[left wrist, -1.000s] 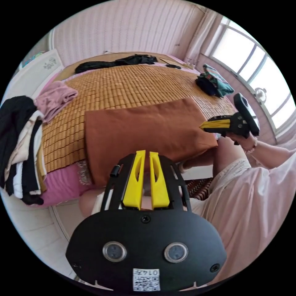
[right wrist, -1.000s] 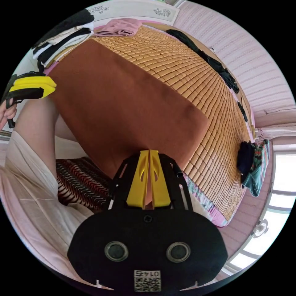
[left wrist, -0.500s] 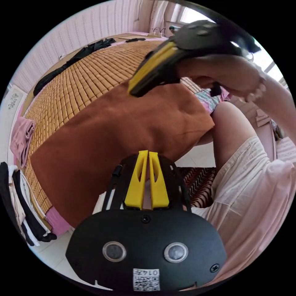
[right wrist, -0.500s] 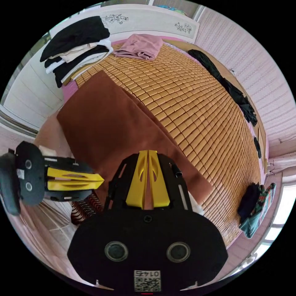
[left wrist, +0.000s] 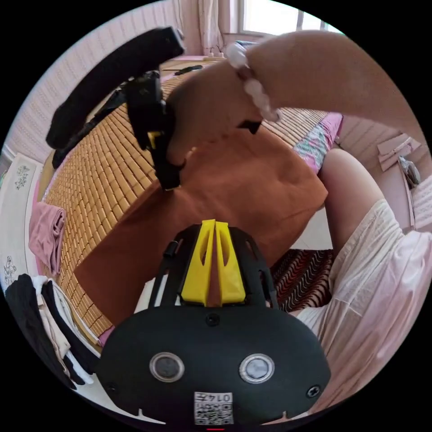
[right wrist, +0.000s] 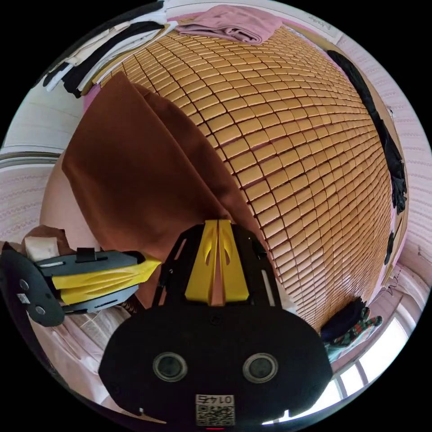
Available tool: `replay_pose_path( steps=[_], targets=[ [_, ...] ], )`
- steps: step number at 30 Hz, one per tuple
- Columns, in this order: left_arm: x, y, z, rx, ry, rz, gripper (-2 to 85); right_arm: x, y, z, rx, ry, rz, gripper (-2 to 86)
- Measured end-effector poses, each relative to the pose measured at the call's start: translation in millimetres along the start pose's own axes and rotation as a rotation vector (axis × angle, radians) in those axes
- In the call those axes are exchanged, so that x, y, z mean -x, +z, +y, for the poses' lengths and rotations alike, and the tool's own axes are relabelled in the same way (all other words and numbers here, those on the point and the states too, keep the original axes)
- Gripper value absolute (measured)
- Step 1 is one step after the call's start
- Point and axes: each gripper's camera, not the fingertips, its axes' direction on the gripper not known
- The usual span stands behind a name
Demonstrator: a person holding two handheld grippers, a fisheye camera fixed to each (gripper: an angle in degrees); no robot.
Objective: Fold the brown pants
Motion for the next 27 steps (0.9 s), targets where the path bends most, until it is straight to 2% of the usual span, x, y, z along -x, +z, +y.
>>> replay_pose_path(
  steps=[2,3,5,9,12,15,18,21,23,27],
  targets=[
    [15.5,15.3,-11.8,0.022,-0.051,0.009,-1.0,-12.9,7.4,-2.9,0.018,0.009,-0.028,-0.7],
    [20.5,39.5,-17.5,0.097,-0.055,0.037,-1.0,-15.8,7.8,-3.5,0.03,0.001,-0.033,-0.7],
    [17.0,56.9,-13.6,0.054,-0.011,0.051,-1.0,-27.4,7.8,-2.6,0.06,-0.029,-0.053,-0.8],
    [0.7,56.0,-12.2,0.099,0.11,0.062,-1.0,-44.2,7.2,6.2,0.067,-0.042,-0.082,-0.9],
    [-34.2,41.6,0.9,0.099,0.247,0.176,-1.0,-52.5,6.8,15.4,0.071,-0.064,-0.069,-0.9],
    [-73.8,83.4,14.2,0.199,0.369,0.032,-1.0,-65.5,6.5,26.8,0.078,-0.048,-0.087,-0.9],
    [-70.8,86.7,15.1,0.198,0.325,0.075,-1.0,-76.6,5.9,45.6,0.048,-0.018,-0.086,-0.9],
    [-67.7,83.6,21.9,0.173,0.3,0.111,-0.9,-91.5,3.2,74.9,-0.03,0.045,-0.113,-0.8],
    [-67.9,74.5,26.6,0.151,0.236,0.116,-0.7,-106.3,-5.0,117.8,-0.186,0.104,-0.157,-0.7],
    [-96.6,25.6,40.0,-0.075,0.239,0.15,1.7,-135.1,-31.2,233.3,-0.477,0.302,-0.25,0.4]
  ],
)
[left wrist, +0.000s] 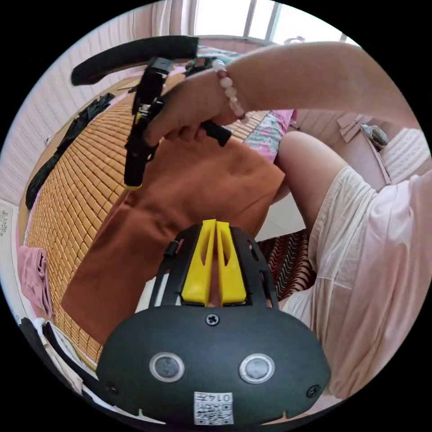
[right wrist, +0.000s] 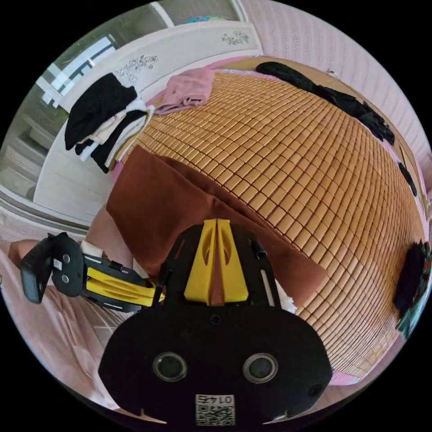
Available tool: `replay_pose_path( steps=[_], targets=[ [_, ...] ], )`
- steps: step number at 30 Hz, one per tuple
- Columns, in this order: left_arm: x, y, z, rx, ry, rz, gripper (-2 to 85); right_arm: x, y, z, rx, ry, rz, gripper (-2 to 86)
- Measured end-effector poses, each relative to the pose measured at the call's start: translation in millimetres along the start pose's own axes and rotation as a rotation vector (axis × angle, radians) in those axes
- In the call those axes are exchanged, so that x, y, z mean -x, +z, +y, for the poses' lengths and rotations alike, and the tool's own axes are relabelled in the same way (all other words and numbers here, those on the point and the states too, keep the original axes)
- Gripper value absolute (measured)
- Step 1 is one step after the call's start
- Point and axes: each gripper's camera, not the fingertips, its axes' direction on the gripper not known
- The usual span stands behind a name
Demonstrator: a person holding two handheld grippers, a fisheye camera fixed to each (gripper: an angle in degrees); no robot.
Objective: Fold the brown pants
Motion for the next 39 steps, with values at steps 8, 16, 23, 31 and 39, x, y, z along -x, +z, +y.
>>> replay_pose_path(
  steps=[8,16,23,31,39],
  targets=[
    [-88.4,24.2,-52.7,-0.074,0.13,0.065,15.2,-97.1,-77.0,234.0,-0.011,0.538,-0.045,12.6],
    [-132.6,82.4,-77.8,0.13,0.216,-0.136,9.3,-153.7,-95.6,245.1,-0.187,0.595,-0.063,13.6],
    [-100.3,51.6,-68.6,0.13,0.128,-0.059,3.1,-211.6,-74.9,235.9,-0.118,0.539,-0.284,4.8],
    [-64.2,-43.0,-72.6,-0.078,0.05,0.107,2.2,-256.8,-144.3,323.3,-0.488,0.604,-0.616,1.8],
    [-41.8,-127.8,-85.8,-0.446,0.064,0.246,2.8,-265.6,-262.5,389.4,-0.691,0.626,-0.508,2.4]
  ],
)
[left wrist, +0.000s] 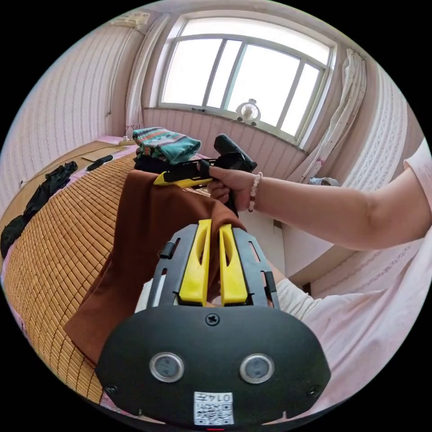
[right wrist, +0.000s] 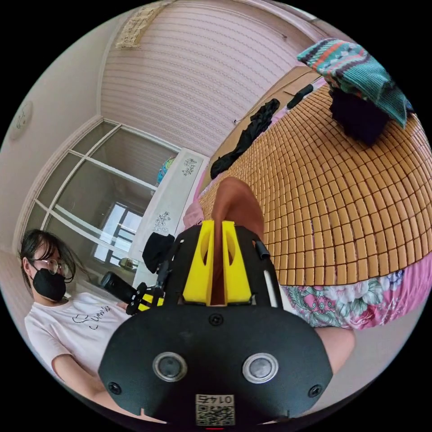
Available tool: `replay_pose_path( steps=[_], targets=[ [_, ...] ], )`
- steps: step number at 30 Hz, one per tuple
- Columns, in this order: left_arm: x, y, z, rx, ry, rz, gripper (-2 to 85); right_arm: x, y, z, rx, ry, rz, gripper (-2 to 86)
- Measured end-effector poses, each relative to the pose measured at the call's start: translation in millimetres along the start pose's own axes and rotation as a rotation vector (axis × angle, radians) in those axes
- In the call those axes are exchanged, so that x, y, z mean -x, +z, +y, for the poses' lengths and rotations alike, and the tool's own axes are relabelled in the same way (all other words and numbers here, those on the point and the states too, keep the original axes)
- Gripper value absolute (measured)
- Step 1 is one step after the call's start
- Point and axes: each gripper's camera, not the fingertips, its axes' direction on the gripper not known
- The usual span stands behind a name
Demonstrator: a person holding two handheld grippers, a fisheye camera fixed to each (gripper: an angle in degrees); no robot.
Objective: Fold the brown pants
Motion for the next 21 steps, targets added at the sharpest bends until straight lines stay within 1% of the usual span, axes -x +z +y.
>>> replay_pose_path(
  steps=[3,5,6,7,8,9,10,13,15,17,18,20,21],
  targets=[
    [17.4,-51.2,19.2,-0.094,-0.013,-0.044,3.7,40.2,27.6,-5.7,0.053,-0.088,-0.068,3.5],
    [31.6,-88.1,44.7,-0.106,-0.064,-0.084,4.2,73.7,86.8,1.9,0.133,-0.144,-0.161,5.5],
    [40.1,-113.3,67.5,-0.095,-0.104,-0.119,4.7,79.9,105.5,6.2,0.156,-0.147,-0.196,5.8],
    [47.6,-135.8,93.9,-0.06,-0.154,-0.169,5.3,89.4,144.6,16.3,0.221,-0.153,-0.262,6.4],
    [51.4,-145.3,108.0,-0.033,-0.187,-0.198,5.6,94.4,182.1,26.5,0.326,-0.181,-0.294,5.6],
    [59.2,-160.1,137.1,0.041,-0.26,-0.255,5.9,94.2,198.9,31.0,0.392,-0.187,-0.294,5.2],
    [66.7,-172.9,166.0,0.105,-0.347,-0.31,6.0,88.8,222.1,40.7,0.475,-0.157,-0.25,3.6],
    [78.5,-201.6,219.7,0.148,-0.49,-0.36,5.9,83.5,221.2,65.3,0.47,-0.163,-0.171,1.7],
    [87.9,-211.8,235.2,0.134,-0.553,-0.373,5.8,87.1,209.5,81.1,0.499,-0.217,-0.039,1.2],
    [103.4,-213.7,241.8,0.103,-0.607,-0.377,5.9,95.6,199.1,107.6,0.569,-0.311,0.186,0.7],
    [116.8,-210.3,240.9,0.088,-0.63,-0.36,6.0,97.0,198.3,115.3,0.591,-0.33,0.23,0.6],
    [139.1,-201.2,231.8,0.069,-0.644,-0.329,6.4,96.8,204.2,148.2,0.686,-0.386,0.402,0.2],
    [152.9,-193.2,223.5,0.055,-0.636,-0.317,6.6,95.9,207.0,155.9,0.693,-0.401,0.432,0.1]
  ],
)
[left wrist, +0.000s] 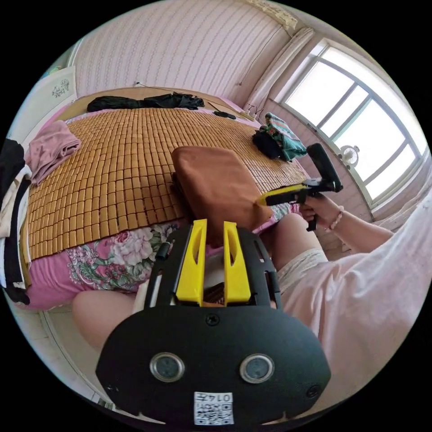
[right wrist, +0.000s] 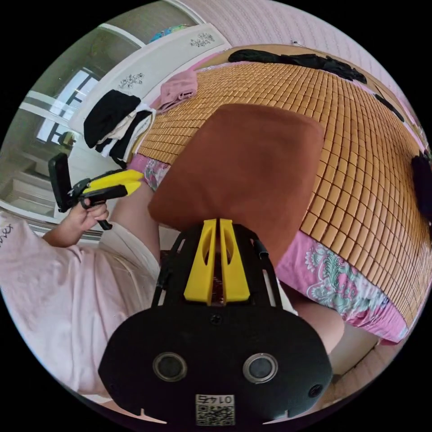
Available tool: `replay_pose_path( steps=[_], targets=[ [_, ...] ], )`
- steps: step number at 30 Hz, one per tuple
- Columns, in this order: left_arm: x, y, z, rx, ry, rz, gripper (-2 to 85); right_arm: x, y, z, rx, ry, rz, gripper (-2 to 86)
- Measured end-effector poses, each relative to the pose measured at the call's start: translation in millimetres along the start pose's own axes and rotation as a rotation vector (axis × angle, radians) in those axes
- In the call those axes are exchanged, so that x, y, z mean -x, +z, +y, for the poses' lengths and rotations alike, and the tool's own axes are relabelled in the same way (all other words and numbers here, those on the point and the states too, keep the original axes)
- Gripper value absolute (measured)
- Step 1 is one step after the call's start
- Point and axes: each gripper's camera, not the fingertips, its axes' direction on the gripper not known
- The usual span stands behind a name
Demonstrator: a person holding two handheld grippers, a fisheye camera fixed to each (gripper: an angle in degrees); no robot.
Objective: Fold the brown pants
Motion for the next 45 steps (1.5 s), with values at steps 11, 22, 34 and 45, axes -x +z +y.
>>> replay_pose_path(
  steps=[11,22,34,45],
  targets=[
    [68.8,75.6,-57.4,0.148,-0.052,0.02,10.1,23.4,11.4,-13.4,-0.048,-0.076,0.079,0.4],
    [133.9,120.9,-79.8,0.266,-0.247,0.223,19.9,-100.9,11.1,-16.1,-0.278,0.424,-0.067,19.5],
    [119.6,125.2,-78.0,0.245,-0.139,0.155,18.4,-102.6,35.2,-34.0,-0.301,0.385,-0.225,17.1],
    [119.6,119.5,-73.6,0.242,-0.137,0.184,14.5,-75.7,38.0,-58.1,-0.285,0.348,-0.145,12.4]
  ],
)
